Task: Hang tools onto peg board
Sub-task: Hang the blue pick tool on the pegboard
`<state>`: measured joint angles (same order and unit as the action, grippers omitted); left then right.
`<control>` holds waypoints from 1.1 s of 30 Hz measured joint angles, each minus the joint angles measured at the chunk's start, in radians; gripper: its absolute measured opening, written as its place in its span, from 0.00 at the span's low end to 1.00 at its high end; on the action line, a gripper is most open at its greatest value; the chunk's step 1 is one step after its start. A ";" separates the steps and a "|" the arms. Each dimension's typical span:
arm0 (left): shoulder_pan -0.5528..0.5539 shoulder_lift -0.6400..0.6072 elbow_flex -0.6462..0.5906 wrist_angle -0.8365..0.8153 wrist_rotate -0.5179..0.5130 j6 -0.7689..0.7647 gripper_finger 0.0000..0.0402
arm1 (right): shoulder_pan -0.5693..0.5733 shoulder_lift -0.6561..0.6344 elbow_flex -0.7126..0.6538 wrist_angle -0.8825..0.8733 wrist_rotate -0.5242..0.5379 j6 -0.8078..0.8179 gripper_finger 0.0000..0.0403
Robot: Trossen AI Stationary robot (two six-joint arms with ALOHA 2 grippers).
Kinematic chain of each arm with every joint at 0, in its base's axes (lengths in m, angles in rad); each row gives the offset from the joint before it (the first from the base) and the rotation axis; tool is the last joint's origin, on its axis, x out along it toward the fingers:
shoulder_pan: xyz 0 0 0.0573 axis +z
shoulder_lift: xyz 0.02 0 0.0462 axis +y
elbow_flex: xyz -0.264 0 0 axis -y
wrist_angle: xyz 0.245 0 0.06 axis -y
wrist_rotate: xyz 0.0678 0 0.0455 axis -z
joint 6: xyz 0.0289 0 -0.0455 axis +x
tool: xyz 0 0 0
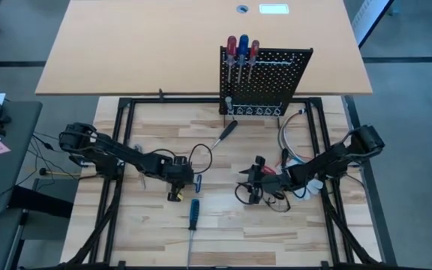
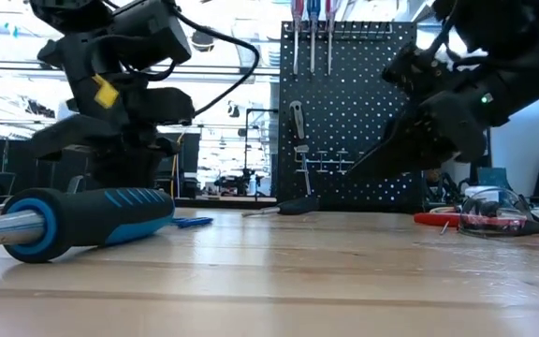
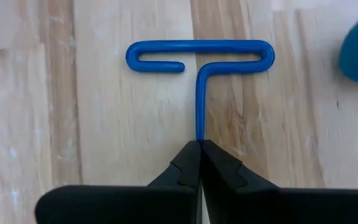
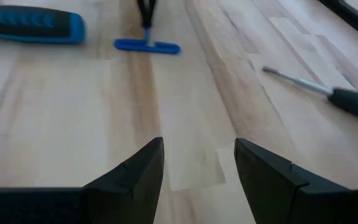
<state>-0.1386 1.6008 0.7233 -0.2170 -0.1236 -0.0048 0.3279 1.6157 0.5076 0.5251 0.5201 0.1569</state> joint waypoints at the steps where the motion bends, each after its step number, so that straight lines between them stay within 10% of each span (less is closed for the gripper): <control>1: 0.001 -0.013 -0.006 0.029 -0.004 0.000 0.00 | 0.006 0.000 0.000 0.009 0.000 -0.006 0.50; 16: 0.003 -0.076 -0.078 0.562 -0.016 -0.006 0.00 | 0.014 -0.001 0.000 0.161 -0.004 -0.044 0.50; 33: 0.034 -0.080 -0.075 1.309 0.411 0.089 0.00 | -0.170 0.264 0.132 0.623 -0.504 -0.112 0.50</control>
<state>-0.1043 1.5211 0.6480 1.0924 0.2874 0.0846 0.1574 1.8795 0.6400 1.1484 0.0158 0.0446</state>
